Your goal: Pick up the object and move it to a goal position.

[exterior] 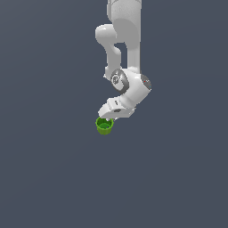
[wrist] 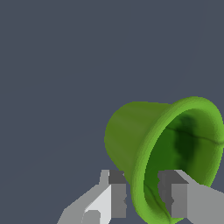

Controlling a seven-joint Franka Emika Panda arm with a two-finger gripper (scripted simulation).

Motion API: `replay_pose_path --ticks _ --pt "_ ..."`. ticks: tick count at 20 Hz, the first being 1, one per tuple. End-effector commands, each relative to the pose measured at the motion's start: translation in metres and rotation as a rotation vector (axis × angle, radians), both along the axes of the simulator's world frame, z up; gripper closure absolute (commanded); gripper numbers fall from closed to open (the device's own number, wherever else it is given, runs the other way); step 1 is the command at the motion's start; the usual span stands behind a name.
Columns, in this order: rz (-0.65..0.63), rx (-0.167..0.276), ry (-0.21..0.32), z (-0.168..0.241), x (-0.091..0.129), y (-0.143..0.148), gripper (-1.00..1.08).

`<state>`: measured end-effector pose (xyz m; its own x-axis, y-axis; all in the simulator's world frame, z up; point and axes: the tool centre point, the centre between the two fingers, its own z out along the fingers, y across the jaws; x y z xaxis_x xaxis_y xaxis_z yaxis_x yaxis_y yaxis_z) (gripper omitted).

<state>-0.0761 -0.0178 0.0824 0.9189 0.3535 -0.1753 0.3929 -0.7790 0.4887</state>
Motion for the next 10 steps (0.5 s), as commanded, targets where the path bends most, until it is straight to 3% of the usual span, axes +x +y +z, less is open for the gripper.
replay_pose_path --ticks 1,10 --pt "-0.012 -0.011 -0.048 0.007 0.016 -0.004 1.08" --pt "-0.081 -0.071 -0.303 0.053 0.096 -0.028 1.08"
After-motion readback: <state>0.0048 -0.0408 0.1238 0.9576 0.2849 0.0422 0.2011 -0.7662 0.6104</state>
